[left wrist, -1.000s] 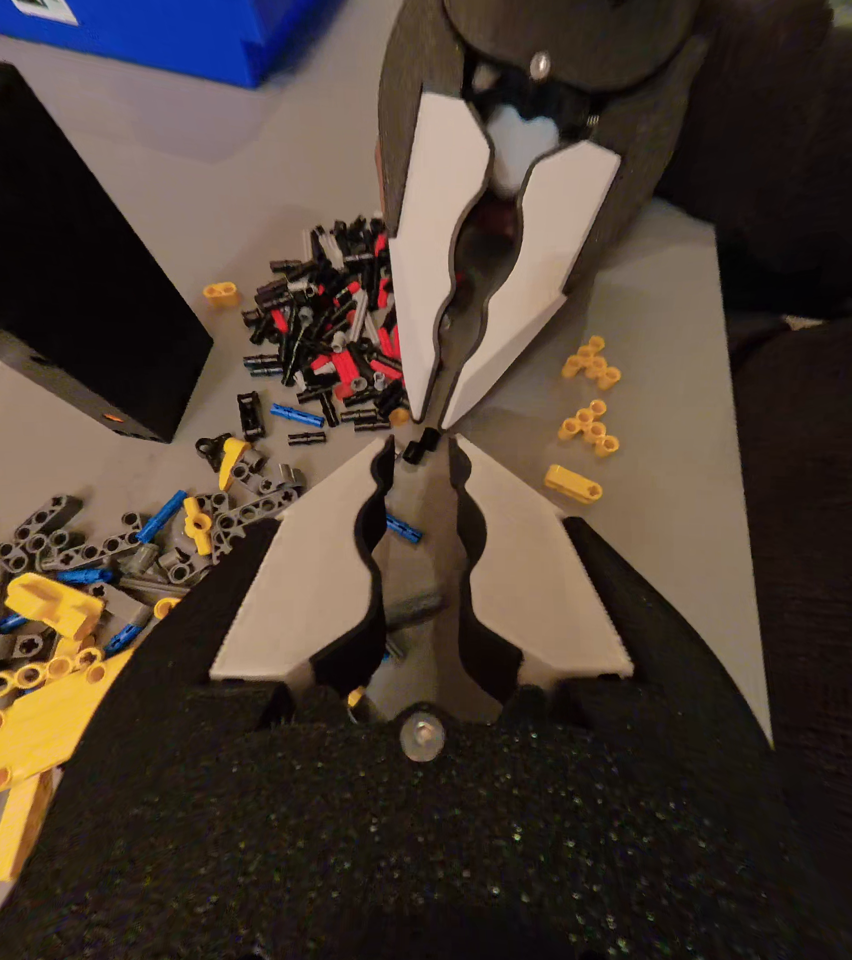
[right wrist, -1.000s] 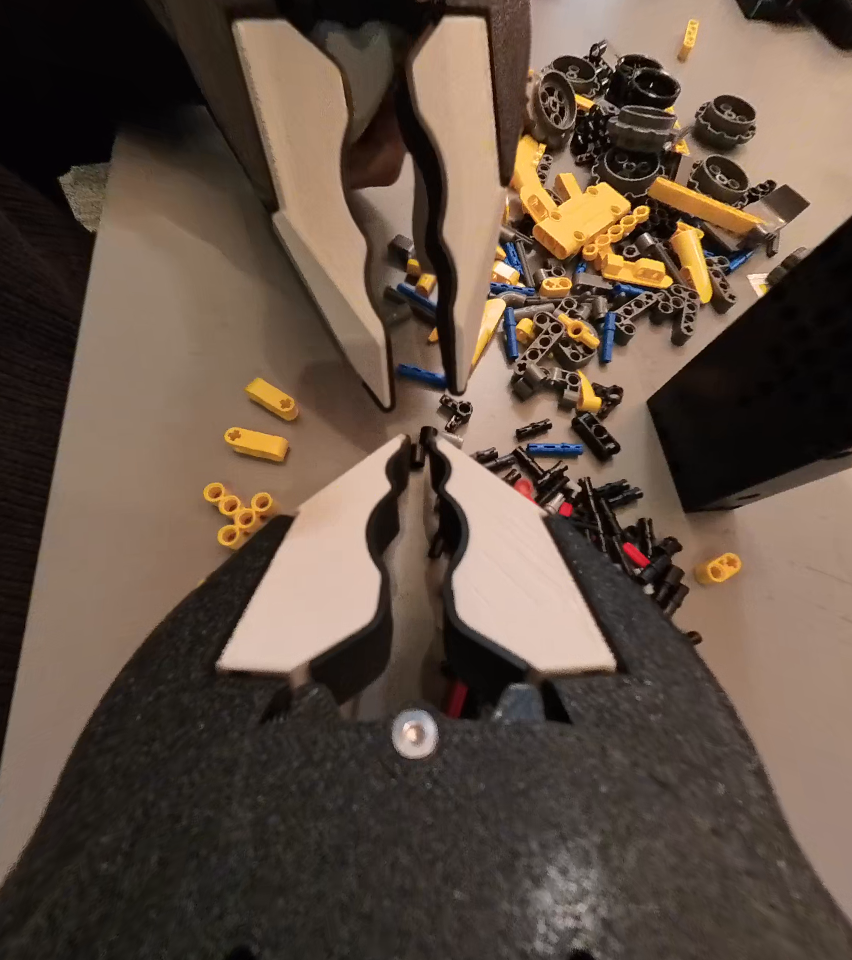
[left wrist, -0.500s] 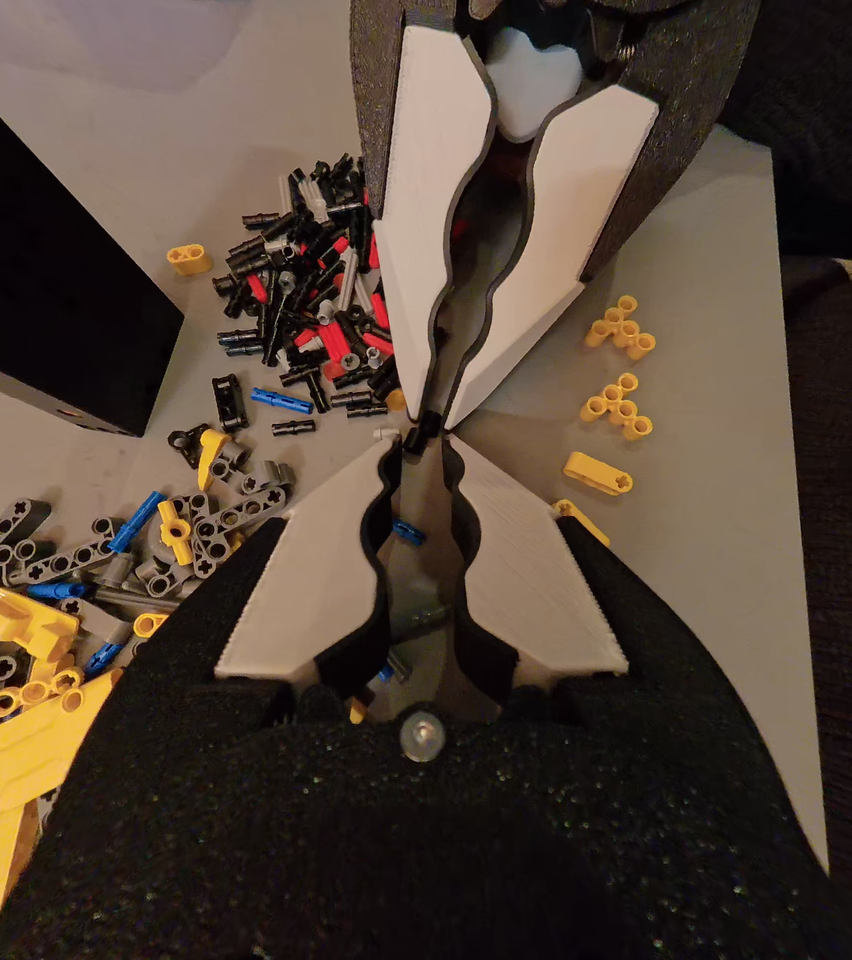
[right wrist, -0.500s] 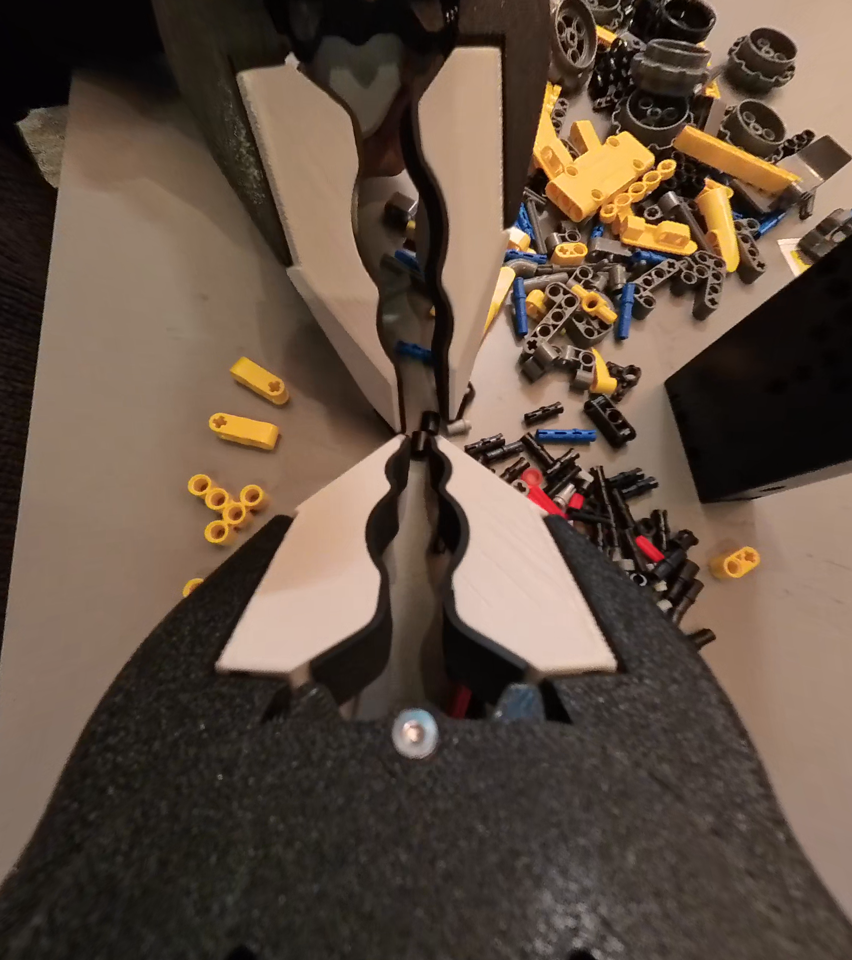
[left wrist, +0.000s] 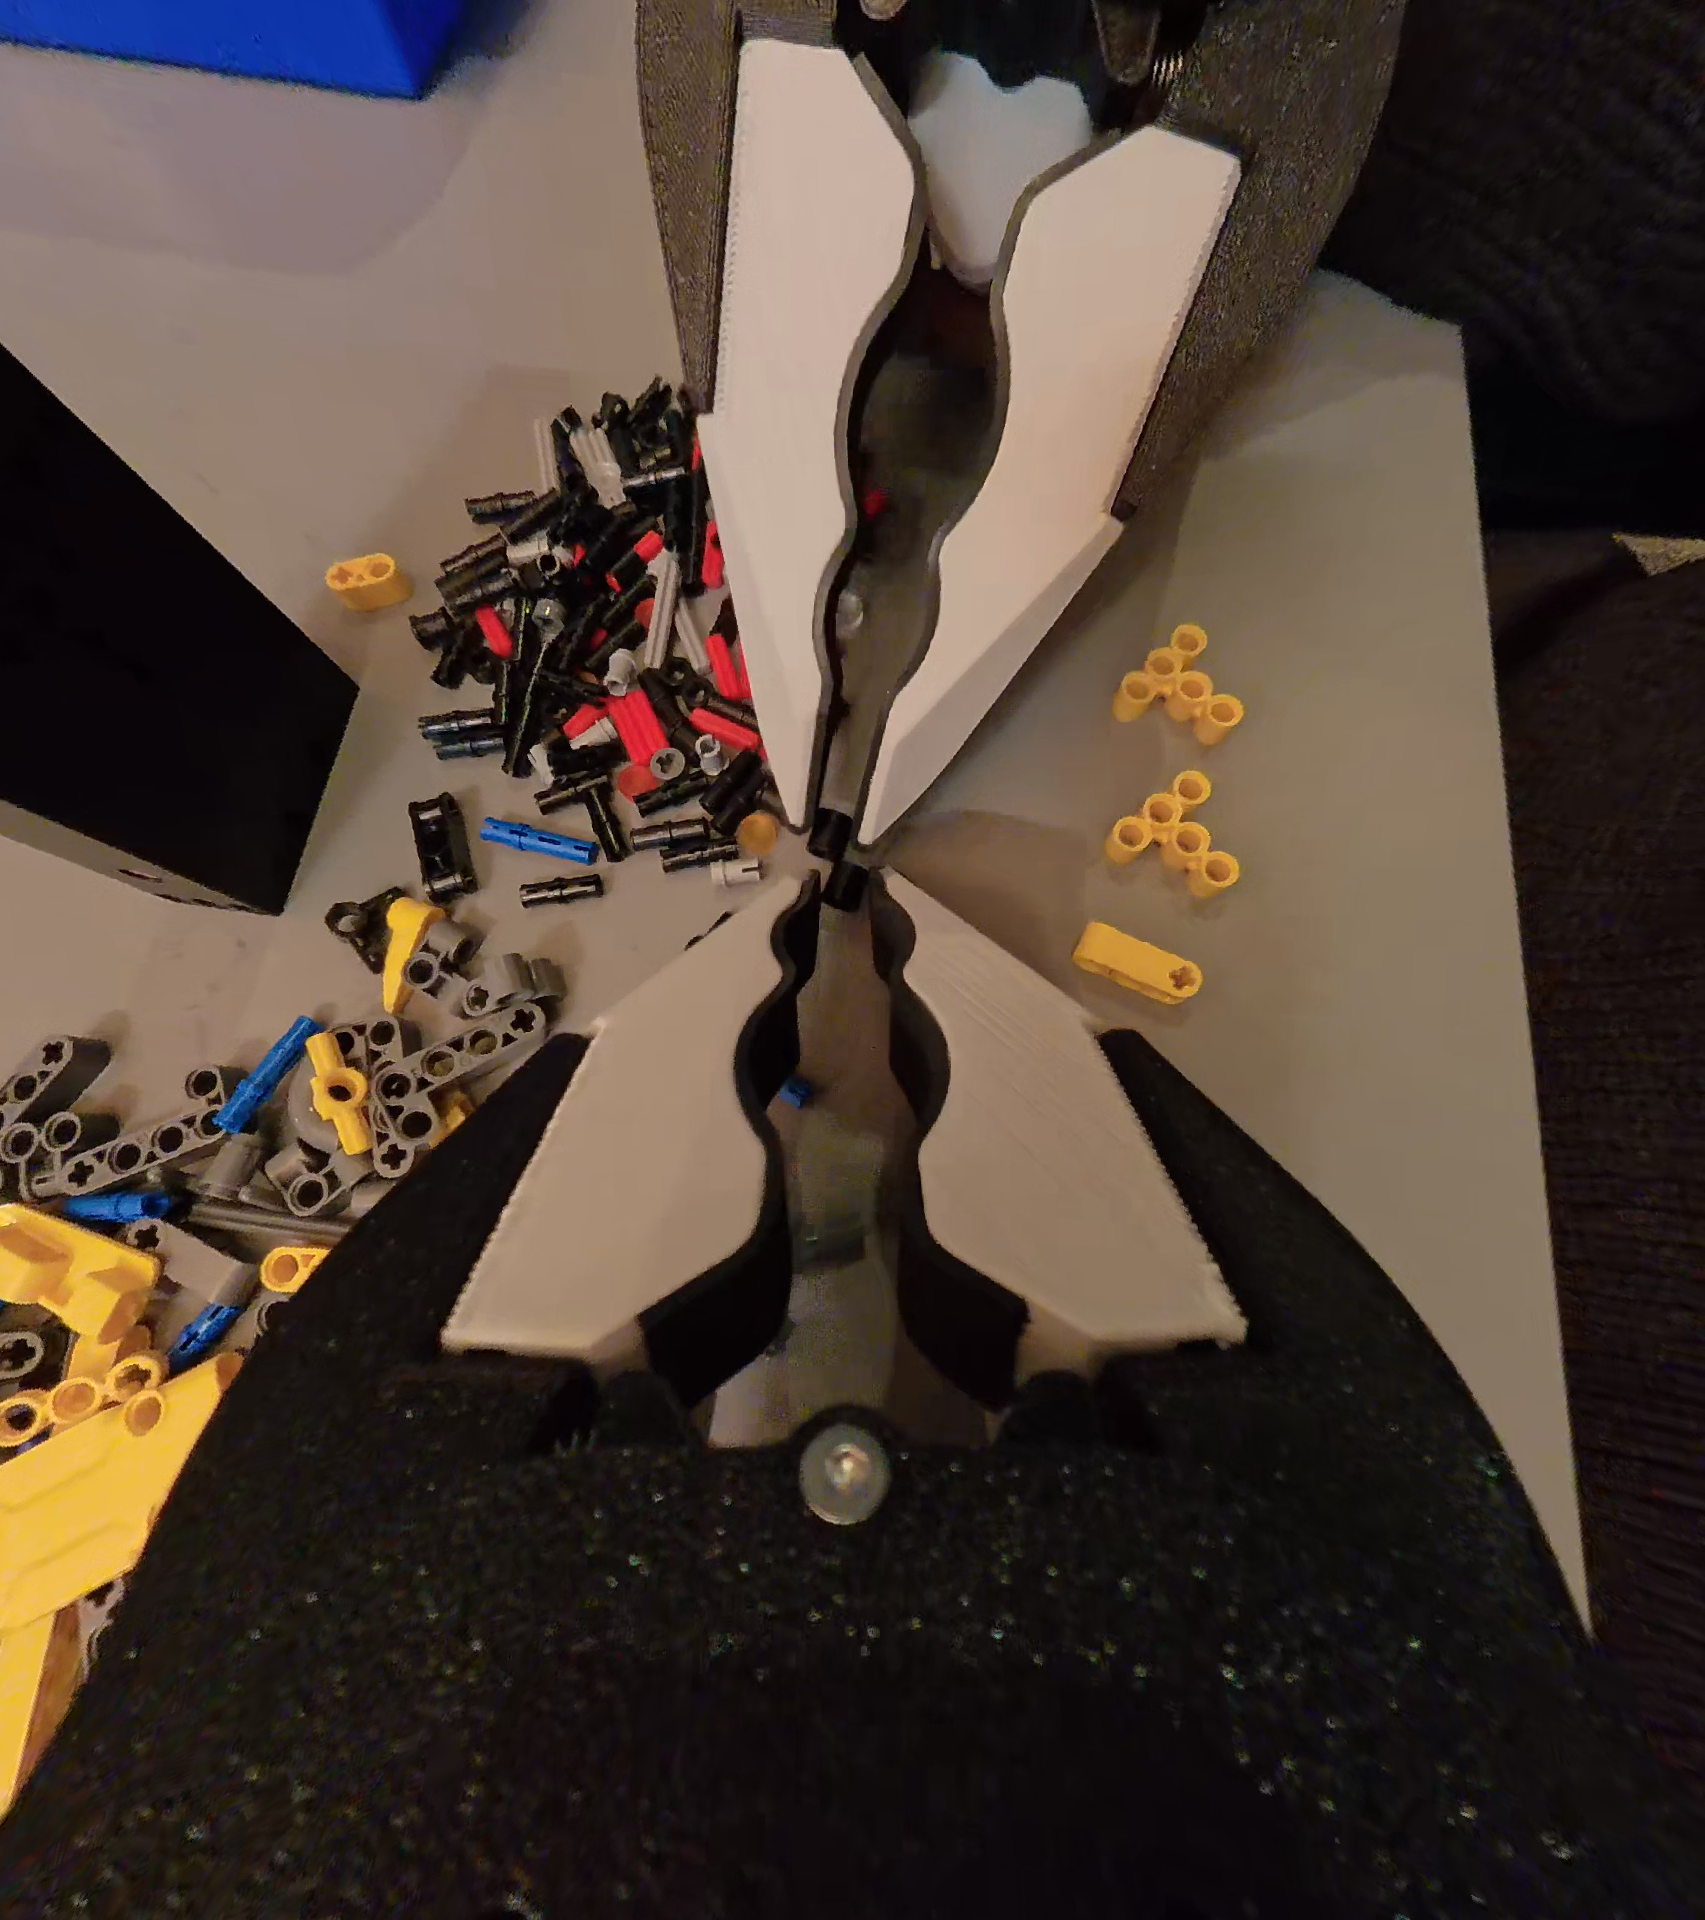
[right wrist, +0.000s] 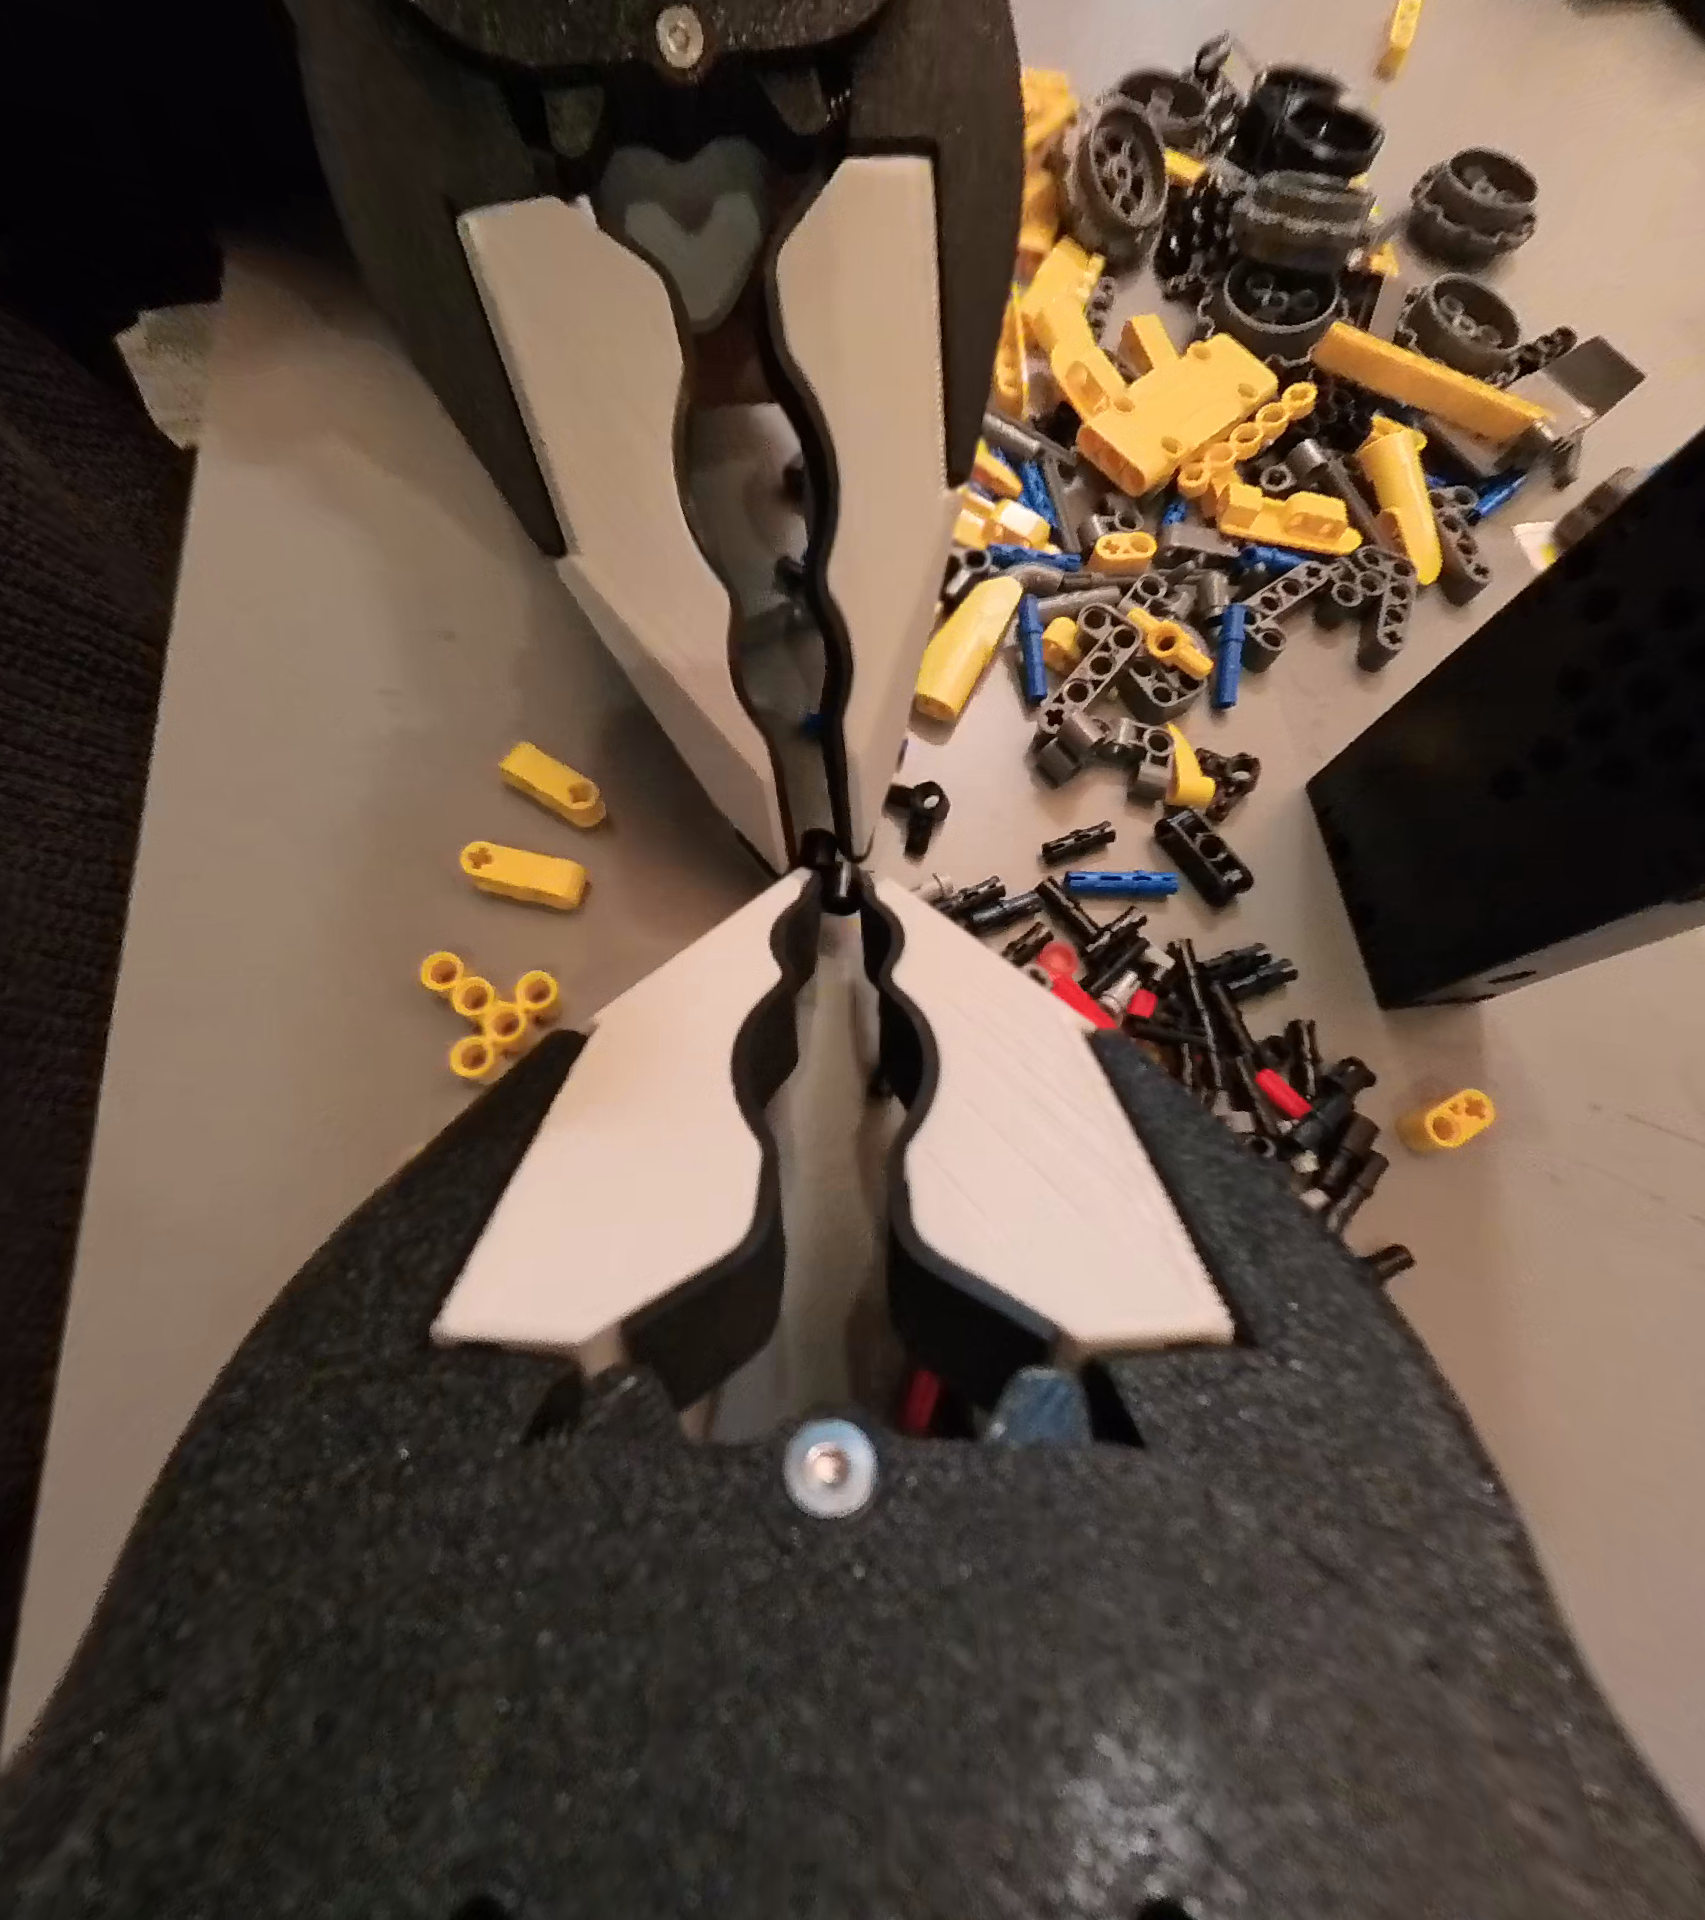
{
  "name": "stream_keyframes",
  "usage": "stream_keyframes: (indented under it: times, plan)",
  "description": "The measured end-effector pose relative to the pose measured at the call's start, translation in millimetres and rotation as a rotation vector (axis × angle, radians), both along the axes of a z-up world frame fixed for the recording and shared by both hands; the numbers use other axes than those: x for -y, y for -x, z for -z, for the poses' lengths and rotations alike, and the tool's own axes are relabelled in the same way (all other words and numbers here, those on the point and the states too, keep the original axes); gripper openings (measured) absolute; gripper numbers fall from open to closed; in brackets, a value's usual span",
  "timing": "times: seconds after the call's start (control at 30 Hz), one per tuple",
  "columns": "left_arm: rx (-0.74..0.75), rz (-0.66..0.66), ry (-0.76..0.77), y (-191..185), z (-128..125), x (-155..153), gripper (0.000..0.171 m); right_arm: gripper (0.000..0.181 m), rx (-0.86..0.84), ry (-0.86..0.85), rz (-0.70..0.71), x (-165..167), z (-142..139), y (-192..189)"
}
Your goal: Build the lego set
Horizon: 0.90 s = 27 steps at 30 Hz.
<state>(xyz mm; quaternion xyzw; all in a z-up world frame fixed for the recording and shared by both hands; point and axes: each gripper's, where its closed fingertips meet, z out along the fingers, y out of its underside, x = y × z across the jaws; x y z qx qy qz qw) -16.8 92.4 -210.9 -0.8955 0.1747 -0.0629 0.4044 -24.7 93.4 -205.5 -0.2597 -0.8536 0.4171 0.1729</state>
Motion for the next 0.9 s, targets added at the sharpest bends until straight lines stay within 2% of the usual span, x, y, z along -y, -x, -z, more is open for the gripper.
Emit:
stream_keyframes:
  times: [0.13, 0.23, 0.37, 0.53, 0.9]
  plan:
    - [0.041, 0.032, -0.013, -16, -11, -1, 0.009, 0.007, -0.050, 0.037, 0.008, -4, -19, -12]
    - [0.055, 0.071, -0.022, -35, -17, -5, 0.009, 0.008, -0.046, 0.044, 0.031, -16, -23, -32]
    - [0.030, 0.119, -0.048, -57, -19, -21, 0.009, 0.007, 0.010, 0.017, 0.091, -36, -10, -61]
    - [0.025, 0.176, 0.017, -70, -5, -40, 0.009, 0.007, 0.069, -0.030, 0.158, -53, 15, -86]
    - [0.041, 0.241, 0.092, -89, 10, -48, 0.009, 0.008, 0.088, -0.013, 0.165, -55, 15, -99]
